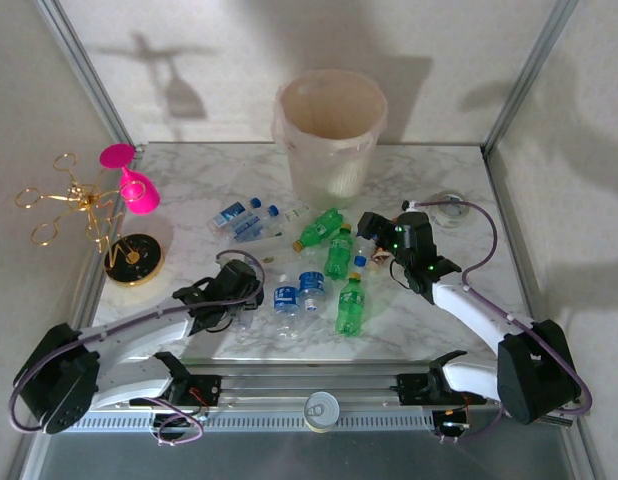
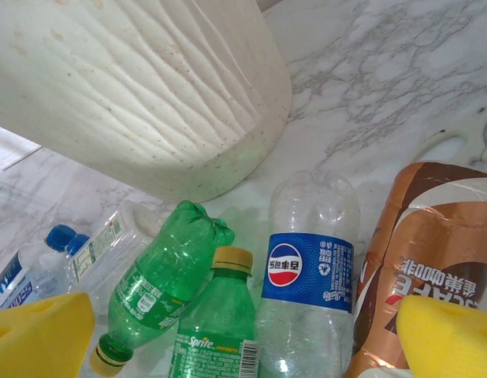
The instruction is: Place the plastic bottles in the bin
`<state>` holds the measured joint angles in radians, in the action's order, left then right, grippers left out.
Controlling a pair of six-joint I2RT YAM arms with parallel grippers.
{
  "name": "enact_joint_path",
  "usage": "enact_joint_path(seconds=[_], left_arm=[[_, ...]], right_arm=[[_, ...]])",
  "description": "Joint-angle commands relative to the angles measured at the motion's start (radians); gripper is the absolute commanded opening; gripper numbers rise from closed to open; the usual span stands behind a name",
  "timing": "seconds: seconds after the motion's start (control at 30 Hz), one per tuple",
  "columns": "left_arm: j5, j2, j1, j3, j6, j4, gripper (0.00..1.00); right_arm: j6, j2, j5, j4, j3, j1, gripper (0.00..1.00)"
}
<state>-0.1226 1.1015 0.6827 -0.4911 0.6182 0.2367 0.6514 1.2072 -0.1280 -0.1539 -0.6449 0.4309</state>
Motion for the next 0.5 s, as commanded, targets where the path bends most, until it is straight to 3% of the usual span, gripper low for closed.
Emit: enact_joint_path(seconds=[0.0,0.17,0.33,0.47], left_arm=[[-0.012,-0.092,-0.006,-0.053,0.028,0.017,0.48],[-0.055,-0.221,-0.006,-0.119,0.048,-0.06,0.47],[-0.086,-0.299,-0.006,-0.112,0.075,-0.362,0.46],[-0.089,-0.244,-0.006,-0.173,0.007,-0.581,0.45]], right_arm=[[0.01,0.0,0.001,-0.032,0.009,0.005,0.99],[0.014,-0.008,0.009,-0.047,0.02,0.004,0.99],[0.022,-0.013,0.045,-0.088,0.043,0.004,0.99],[0.007,-0.014,0.087,-0.108,0.048,0.004,0.99]])
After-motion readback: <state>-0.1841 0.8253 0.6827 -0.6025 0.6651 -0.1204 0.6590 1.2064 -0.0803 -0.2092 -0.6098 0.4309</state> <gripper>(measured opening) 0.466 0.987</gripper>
